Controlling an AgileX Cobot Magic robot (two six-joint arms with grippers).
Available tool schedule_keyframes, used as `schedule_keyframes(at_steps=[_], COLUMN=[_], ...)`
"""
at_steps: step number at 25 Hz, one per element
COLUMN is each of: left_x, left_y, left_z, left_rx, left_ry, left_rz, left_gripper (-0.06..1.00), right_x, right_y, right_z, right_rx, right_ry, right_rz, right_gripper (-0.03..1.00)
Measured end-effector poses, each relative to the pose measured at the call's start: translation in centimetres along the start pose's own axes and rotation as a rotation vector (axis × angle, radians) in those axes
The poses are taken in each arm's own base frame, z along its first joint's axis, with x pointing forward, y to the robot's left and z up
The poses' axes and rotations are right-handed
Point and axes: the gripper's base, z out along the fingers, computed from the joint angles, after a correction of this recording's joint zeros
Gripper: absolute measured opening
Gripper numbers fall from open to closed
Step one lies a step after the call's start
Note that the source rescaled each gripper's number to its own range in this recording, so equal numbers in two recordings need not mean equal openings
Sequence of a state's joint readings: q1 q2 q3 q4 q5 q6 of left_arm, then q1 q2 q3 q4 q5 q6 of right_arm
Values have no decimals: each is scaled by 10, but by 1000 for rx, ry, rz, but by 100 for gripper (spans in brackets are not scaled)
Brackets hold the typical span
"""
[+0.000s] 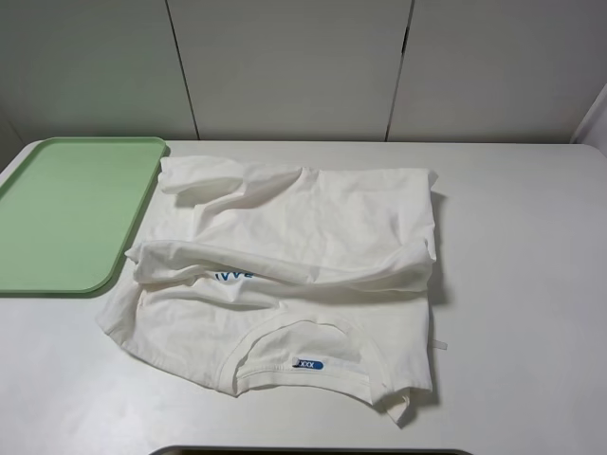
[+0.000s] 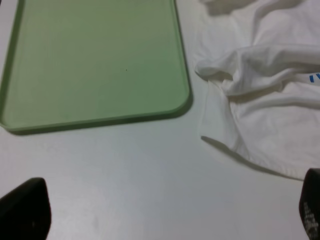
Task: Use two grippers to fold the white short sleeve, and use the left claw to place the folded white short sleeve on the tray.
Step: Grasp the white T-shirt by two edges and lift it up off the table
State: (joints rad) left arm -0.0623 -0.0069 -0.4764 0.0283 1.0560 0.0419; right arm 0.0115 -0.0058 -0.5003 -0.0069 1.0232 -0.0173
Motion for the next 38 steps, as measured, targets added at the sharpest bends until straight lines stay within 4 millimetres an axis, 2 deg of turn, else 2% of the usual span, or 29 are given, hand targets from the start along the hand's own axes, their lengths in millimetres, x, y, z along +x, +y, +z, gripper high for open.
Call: schedule_keyframes(at_steps=[38], left_x=[0], left_y=[0], left_z=[0], left_rx=[0], left_ry=[2], left_rz=[-1], left_gripper=[100], right_x=[0], right_y=[-1], right_z=[0], right_rx=[-3], right_ry=[0], right_rz=[-19], right_gripper=[100])
